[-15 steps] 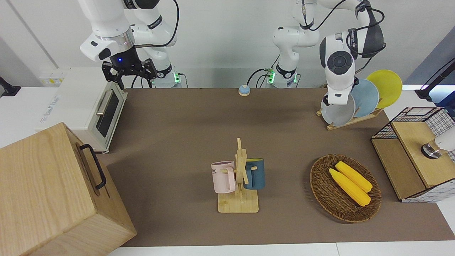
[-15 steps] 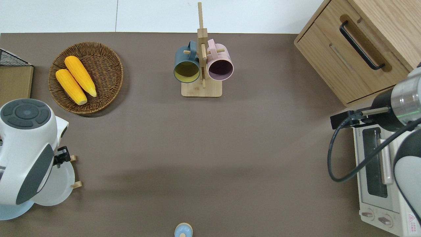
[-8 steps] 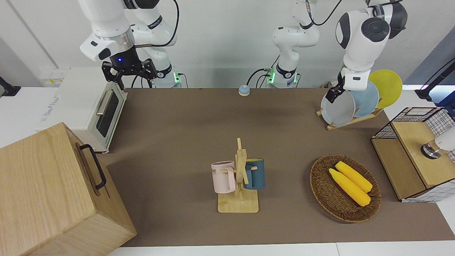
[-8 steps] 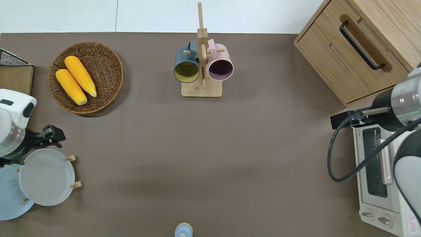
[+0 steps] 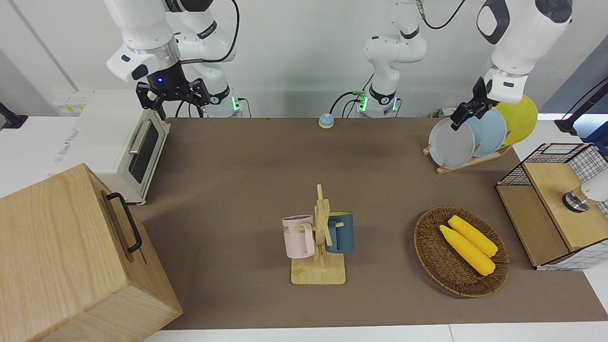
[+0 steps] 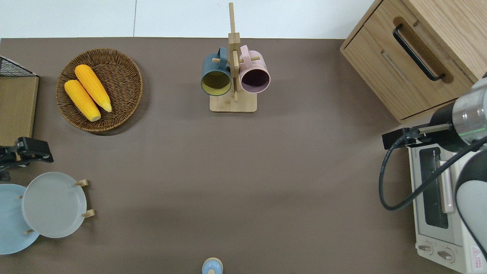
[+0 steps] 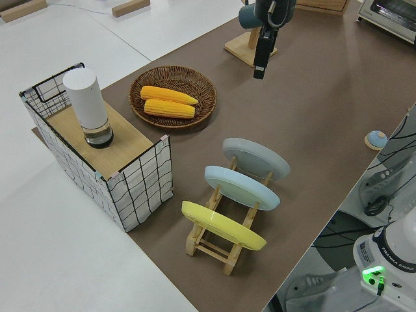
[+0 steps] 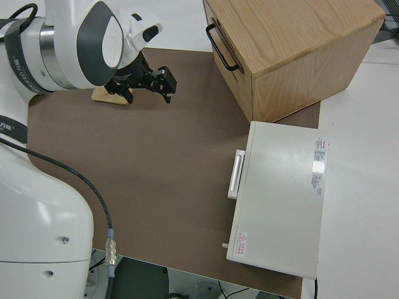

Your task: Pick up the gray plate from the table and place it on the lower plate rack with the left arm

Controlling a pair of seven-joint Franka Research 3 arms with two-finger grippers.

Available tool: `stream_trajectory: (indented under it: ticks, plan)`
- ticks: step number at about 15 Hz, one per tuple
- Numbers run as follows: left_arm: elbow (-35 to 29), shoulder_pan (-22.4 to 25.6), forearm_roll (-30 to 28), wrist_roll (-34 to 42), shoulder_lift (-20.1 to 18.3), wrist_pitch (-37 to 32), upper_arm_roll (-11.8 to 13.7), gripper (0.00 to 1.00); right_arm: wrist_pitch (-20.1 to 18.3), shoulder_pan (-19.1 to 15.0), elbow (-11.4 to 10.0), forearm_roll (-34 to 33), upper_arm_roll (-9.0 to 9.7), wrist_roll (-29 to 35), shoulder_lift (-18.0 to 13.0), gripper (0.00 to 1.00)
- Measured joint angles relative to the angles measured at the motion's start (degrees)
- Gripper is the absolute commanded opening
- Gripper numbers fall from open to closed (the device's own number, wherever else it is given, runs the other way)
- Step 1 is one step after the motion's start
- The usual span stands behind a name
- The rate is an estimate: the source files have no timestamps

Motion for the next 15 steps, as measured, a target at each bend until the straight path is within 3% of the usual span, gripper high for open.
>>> stream_trajectory:
  ticks: [3,11,15]
  plan:
    - [1.14,0.05,-1.44,6.17,-0.15,0.04,1.56,0.99,0.00,0.00,0.00,0.00,0.00,0.00,0.00,0.983]
    - [2.40,-0.02,-1.47,15.06,-0.27,0.04,1.16,0.99,0.00,0.00,0.00,0.00,0.00,0.00,0.00,0.983]
    - [2.39,-0.05,-1.35,15.62,-0.27,0.04,0.80,0.99,0.00,0.00,0.00,0.00,0.00,0.00,0.00,0.983]
